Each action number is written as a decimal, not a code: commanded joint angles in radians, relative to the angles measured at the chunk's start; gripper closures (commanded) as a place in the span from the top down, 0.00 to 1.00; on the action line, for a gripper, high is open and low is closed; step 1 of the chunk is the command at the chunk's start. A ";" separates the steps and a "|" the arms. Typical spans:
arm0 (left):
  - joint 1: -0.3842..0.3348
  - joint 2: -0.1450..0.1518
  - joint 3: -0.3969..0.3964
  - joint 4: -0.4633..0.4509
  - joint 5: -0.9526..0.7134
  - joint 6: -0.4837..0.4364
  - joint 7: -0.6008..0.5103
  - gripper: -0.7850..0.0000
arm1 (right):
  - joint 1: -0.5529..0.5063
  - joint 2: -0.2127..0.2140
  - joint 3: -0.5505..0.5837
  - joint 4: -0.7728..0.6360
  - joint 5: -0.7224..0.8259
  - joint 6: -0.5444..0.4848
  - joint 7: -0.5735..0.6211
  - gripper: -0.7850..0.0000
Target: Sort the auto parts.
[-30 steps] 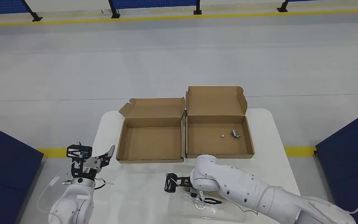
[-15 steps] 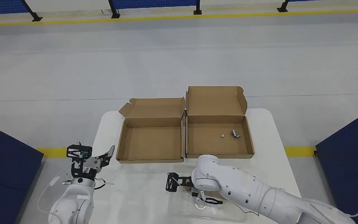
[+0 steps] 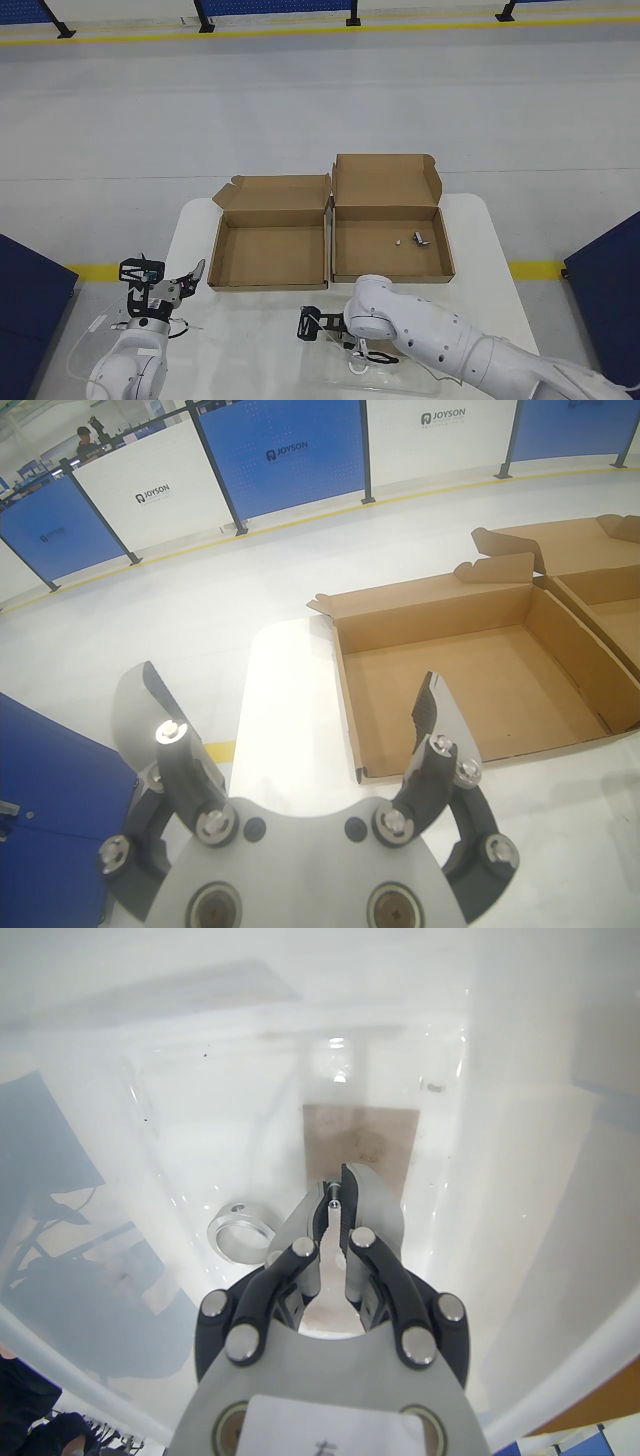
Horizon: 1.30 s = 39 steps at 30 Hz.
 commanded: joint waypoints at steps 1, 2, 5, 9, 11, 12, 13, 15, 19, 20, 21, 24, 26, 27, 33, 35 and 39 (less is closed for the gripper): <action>0.000 0.000 0.000 0.000 0.000 0.000 0.000 1.00 | -0.006 0.004 0.010 -0.021 0.007 0.005 0.014 0.00; 0.000 0.000 0.000 0.000 0.000 0.000 0.000 1.00 | -0.011 0.009 0.020 -0.034 0.015 0.005 0.023 0.00; 0.000 0.000 0.000 0.000 0.000 0.000 0.000 1.00 | -0.033 0.029 0.054 -0.084 0.025 0.025 0.058 0.00; 0.000 0.000 0.000 0.000 0.000 0.000 0.000 1.00 | -0.055 0.045 0.087 -0.120 0.043 0.033 0.063 0.00; 0.000 0.000 0.000 0.000 0.000 0.000 0.000 1.00 | -0.055 0.045 0.087 -0.120 0.043 0.033 0.063 0.00; 0.000 0.000 0.000 0.000 0.000 0.000 0.000 1.00 | -0.055 0.045 0.087 -0.120 0.043 0.033 0.063 0.00; 0.000 0.000 0.000 0.000 0.000 0.000 0.000 1.00 | -0.055 0.045 0.087 -0.120 0.043 0.033 0.063 0.00; 0.000 0.000 0.000 0.000 0.000 0.000 0.000 1.00 | -0.055 0.045 0.087 -0.120 0.043 0.033 0.063 0.00; 0.000 0.000 0.000 0.000 0.000 0.000 0.000 1.00 | -0.055 0.045 0.087 -0.120 0.043 0.033 0.063 0.00; 0.000 0.000 0.000 0.000 0.000 0.000 0.000 1.00 | -0.055 0.045 0.087 -0.120 0.043 0.033 0.063 0.00; 0.000 0.000 0.000 0.000 0.000 0.000 0.000 1.00 | -0.055 0.045 0.087 -0.120 0.043 0.033 0.063 0.00; 0.000 0.000 0.000 0.000 0.000 0.000 0.000 1.00 | -0.064 0.051 0.109 -0.123 0.053 0.029 0.029 0.00; 0.000 0.000 0.000 0.000 0.000 0.000 0.000 1.00 | -0.073 0.066 0.152 -0.140 0.090 0.009 0.035 0.00; 0.000 0.000 0.000 0.000 0.000 0.000 0.000 1.00 | -0.080 0.077 0.180 -0.154 0.117 -0.005 0.044 0.00; 0.000 0.000 0.000 0.000 0.000 0.000 0.000 1.00 | -0.184 0.167 0.386 -0.281 0.307 -0.072 0.096 0.00; 0.000 0.000 0.000 0.000 0.000 0.000 0.000 1.00 | -0.222 0.205 0.448 -0.324 0.368 -0.075 0.093 0.00; 0.000 0.000 0.000 0.000 0.000 0.000 0.000 1.00 | -0.288 0.284 0.528 -0.393 0.519 -0.082 0.086 0.00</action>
